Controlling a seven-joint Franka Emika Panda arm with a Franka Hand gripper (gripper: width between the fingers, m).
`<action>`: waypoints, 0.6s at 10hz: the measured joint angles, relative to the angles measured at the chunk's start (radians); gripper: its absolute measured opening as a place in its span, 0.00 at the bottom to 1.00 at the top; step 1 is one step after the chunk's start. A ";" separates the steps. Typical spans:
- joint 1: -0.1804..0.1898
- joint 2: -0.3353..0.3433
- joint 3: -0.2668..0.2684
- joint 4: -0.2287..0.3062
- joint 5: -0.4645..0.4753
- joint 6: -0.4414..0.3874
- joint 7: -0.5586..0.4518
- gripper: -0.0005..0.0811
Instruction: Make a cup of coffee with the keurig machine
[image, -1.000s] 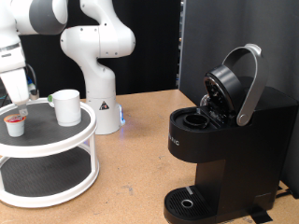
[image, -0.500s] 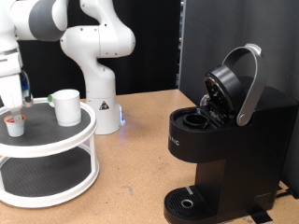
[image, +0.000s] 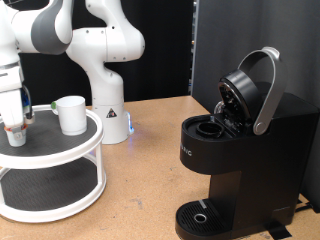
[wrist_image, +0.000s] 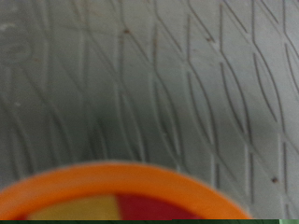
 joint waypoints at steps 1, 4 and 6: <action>0.010 0.008 -0.006 0.000 0.030 0.015 -0.002 0.99; 0.038 0.032 -0.007 0.020 0.096 0.013 0.000 0.99; 0.044 0.043 -0.005 0.050 0.097 -0.077 -0.009 0.99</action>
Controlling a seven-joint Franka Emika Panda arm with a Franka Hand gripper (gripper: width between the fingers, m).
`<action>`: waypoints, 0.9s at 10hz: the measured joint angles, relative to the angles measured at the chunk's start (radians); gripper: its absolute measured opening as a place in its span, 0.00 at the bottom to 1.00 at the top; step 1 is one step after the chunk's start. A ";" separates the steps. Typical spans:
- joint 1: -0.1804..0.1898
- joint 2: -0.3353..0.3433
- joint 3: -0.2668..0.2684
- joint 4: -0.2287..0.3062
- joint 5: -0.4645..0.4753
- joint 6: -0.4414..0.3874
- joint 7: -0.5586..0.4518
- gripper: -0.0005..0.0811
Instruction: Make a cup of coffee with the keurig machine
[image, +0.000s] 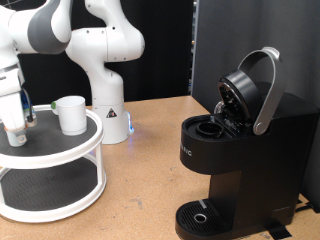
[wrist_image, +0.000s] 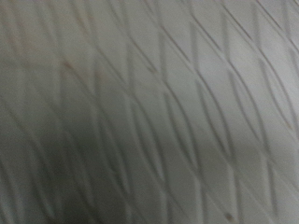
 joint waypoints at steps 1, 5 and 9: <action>0.000 0.002 0.002 0.014 -0.010 -0.045 -0.007 0.99; -0.002 0.012 0.016 0.028 -0.070 -0.077 0.034 0.99; -0.002 0.013 0.016 0.039 -0.071 -0.079 0.036 0.99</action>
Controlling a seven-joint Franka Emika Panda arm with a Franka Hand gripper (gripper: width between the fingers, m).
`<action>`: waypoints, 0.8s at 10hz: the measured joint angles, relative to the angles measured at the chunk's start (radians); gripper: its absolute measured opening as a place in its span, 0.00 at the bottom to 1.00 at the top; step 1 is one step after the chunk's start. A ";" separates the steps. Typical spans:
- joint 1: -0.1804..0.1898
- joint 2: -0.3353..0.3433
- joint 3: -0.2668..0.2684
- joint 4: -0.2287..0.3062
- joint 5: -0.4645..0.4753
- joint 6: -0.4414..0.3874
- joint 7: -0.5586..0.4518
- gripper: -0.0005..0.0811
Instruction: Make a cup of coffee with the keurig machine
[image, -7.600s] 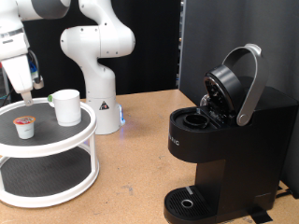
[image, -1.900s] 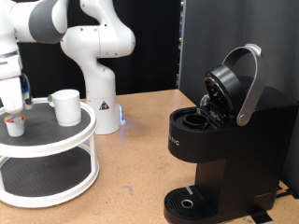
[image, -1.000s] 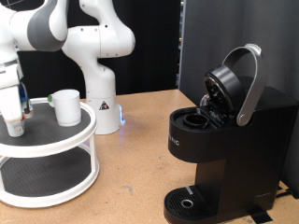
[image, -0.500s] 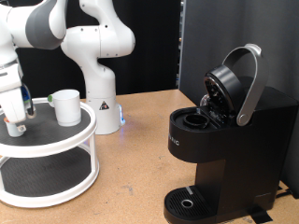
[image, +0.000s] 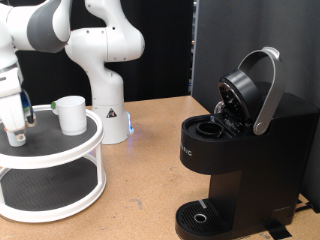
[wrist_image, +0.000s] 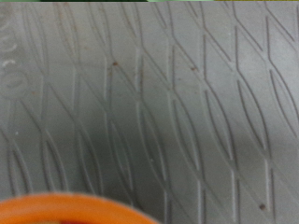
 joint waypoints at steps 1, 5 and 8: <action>0.000 0.000 0.000 0.005 0.000 -0.006 -0.001 0.99; 0.000 0.000 0.000 0.023 0.000 -0.023 -0.001 0.85; 0.000 0.000 0.000 0.031 0.001 -0.031 0.001 0.58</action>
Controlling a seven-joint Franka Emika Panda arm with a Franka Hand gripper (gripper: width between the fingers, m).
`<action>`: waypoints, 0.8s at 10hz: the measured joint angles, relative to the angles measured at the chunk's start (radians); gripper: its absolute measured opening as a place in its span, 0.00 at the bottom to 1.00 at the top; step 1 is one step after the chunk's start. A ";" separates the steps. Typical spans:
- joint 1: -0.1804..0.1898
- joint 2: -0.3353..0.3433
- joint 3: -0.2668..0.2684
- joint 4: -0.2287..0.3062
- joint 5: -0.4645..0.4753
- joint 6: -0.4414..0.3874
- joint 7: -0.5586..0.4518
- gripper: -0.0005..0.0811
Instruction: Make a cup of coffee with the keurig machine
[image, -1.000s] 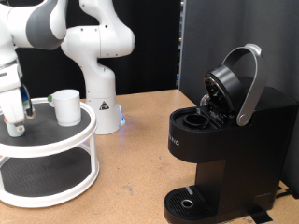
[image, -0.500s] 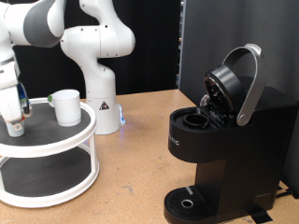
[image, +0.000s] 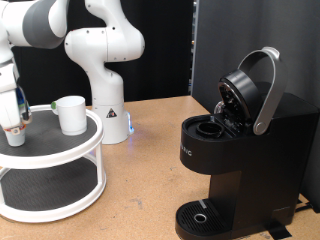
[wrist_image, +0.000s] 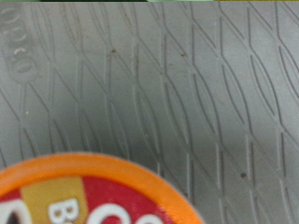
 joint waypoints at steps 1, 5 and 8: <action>0.000 0.000 0.000 0.002 0.000 -0.001 0.000 0.58; 0.006 -0.008 0.001 0.026 0.025 -0.066 -0.018 0.58; 0.015 -0.071 0.010 0.087 0.059 -0.218 -0.043 0.58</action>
